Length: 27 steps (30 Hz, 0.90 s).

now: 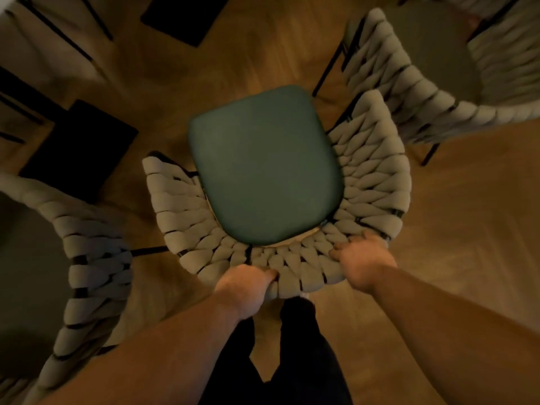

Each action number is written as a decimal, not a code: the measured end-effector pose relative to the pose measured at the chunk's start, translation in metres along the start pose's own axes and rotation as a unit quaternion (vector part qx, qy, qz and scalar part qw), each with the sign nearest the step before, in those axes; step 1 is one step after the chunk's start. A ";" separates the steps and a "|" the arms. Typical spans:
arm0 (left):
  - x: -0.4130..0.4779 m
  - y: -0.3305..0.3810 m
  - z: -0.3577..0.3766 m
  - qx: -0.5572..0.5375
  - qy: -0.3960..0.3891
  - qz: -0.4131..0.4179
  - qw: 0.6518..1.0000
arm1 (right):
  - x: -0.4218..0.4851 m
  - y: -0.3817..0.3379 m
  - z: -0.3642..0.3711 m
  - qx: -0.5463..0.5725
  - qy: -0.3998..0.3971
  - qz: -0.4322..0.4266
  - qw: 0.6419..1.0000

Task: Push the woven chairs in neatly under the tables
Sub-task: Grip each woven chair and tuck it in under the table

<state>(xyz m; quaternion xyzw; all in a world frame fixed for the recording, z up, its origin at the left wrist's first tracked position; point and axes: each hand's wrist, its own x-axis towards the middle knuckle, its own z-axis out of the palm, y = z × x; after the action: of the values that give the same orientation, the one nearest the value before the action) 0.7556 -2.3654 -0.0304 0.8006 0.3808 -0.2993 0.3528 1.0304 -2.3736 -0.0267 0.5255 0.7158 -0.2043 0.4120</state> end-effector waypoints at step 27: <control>0.002 -0.158 -0.090 -0.113 0.059 -0.137 0.982 | 0.157 -0.029 -0.209 -0.134 0.056 -0.128 0.981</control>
<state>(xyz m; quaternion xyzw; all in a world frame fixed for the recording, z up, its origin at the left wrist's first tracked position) 0.6458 -2.2204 -0.0340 0.7122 0.5380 -0.2527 0.3735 0.9085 -2.1409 -0.0366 0.3801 0.8201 -0.1275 0.4083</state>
